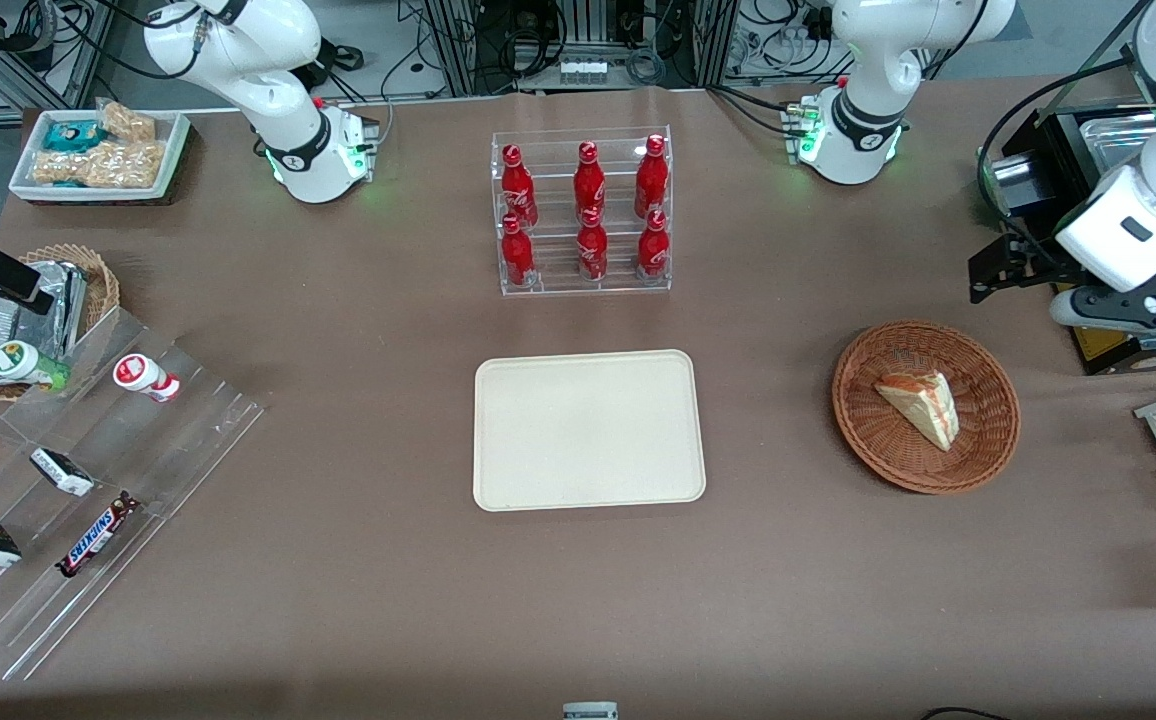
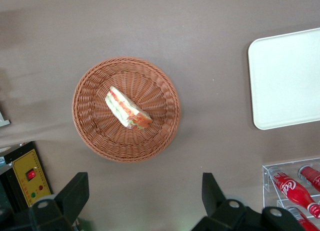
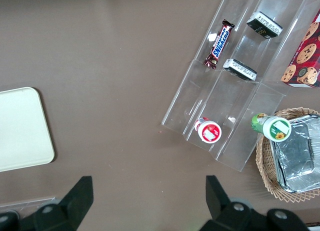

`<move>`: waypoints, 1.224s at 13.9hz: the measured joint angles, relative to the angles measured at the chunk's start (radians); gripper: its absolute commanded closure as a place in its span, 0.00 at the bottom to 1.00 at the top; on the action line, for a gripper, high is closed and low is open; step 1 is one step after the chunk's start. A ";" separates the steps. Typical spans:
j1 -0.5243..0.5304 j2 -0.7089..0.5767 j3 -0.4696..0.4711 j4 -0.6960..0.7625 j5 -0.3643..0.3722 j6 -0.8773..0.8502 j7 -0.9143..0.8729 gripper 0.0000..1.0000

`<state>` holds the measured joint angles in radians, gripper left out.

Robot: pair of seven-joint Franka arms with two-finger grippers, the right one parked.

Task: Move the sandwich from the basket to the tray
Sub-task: 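Move the left gripper from rest toward the wicker basket, then lower the open left gripper over the wrapped sandwich in the basket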

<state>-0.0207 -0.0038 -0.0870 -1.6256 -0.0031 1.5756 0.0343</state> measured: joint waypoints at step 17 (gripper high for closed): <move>0.062 0.061 0.020 -0.070 0.029 -0.041 -0.001 0.00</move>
<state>0.0412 0.0572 -0.0667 -1.6957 0.0260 1.5350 0.0330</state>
